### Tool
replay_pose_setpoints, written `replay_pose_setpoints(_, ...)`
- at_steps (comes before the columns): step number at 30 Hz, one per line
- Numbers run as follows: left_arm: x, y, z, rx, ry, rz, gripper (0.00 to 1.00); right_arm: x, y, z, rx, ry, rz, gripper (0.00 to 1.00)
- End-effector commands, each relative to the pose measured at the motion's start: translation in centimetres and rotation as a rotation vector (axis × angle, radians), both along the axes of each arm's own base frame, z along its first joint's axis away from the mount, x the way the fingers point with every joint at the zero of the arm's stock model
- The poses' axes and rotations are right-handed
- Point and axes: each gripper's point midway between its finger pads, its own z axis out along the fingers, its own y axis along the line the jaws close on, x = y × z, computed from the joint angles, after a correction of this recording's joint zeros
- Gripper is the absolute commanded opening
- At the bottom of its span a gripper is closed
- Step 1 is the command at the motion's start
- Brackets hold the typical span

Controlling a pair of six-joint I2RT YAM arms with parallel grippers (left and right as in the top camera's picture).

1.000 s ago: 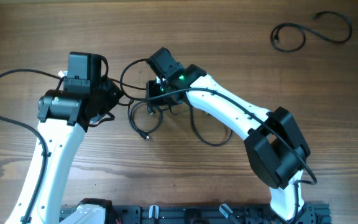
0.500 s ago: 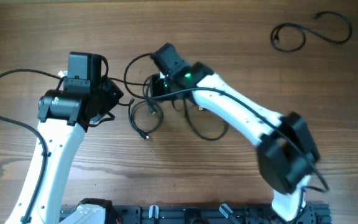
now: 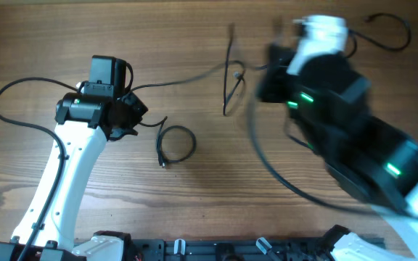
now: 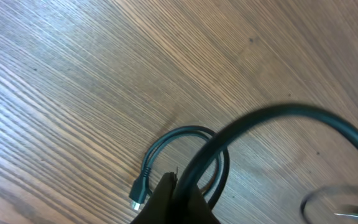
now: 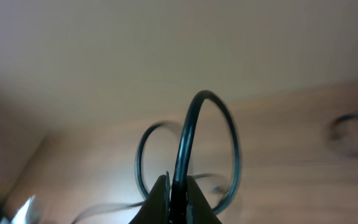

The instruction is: Untangle cables

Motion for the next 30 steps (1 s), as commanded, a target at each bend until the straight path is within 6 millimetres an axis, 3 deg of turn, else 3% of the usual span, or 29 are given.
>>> replay_pose_setpoints(1, 0.1, 1.7, 0.1, 0.095, 0.001, 0.021, 0.04, -2.8, -9.4, 5.4, -0.095, -0.182, -0.363, 0.04)
replay_pose_setpoints(4, 0.2, 2.8, 0.1, 0.094, 0.002, 0.059, 0.04, -5.2, -12.8, 7.0, -0.121, -0.226, -0.450, 0.04)
replay_pose_setpoints(7, 0.1, 4.3, 0.0, 0.093, 0.008, 0.106, 0.05, -6.4, -14.3, 7.1, -0.138, -0.227, -0.492, 0.04)
replay_pose_setpoints(14, -0.6, 6.8, -0.1, 0.120, 0.033, 0.182, 0.09, -6.0, -14.0, 4.5, -0.204, -0.139, -0.488, 0.04)
replay_pose_setpoints(15, -0.7, 7.2, -0.1, 0.122, 0.034, 0.193, 0.13, -5.8, -14.1, 3.9, -0.193, -0.119, -0.500, 0.04)
replay_pose_setpoints(17, -0.9, 7.0, -0.2, 0.092, 0.047, 0.192, 0.36, -5.4, -13.9, 2.7, -0.189, -0.074, -0.480, 0.04)
replay_pose_setpoints(19, -1.1, 5.7, -0.4, 0.028, 0.061, 0.161, 0.57, -4.4, -12.0, 1.3, -0.165, -0.016, -0.375, 0.04)
replay_pose_setpoints(21, -0.9, 3.6, -0.4, -0.070, 0.058, 0.067, 0.68, -3.5, -9.3, -0.3, -0.119, 0.052, -0.253, 0.04)
replay_pose_setpoints(24, -0.3, 0.6, 0.3, -0.192, 0.017, -0.121, 0.95, -2.6, -6.8, -3.0, -0.086, 0.158, -0.177, 0.04)
replay_pose_setpoints(28, 0.4, -2.4, 1.6, -0.299, -0.075, -0.345, 1.00, -1.6, -2.6, -6.1, -0.068, 0.281, -0.022, 0.04)
replay_pose_setpoints(30, 0.7, -2.0, 1.6, -0.275, -0.083, -0.335, 1.00, -1.4, -0.5, -7.6, -0.051, 0.347, 0.060, 0.04)
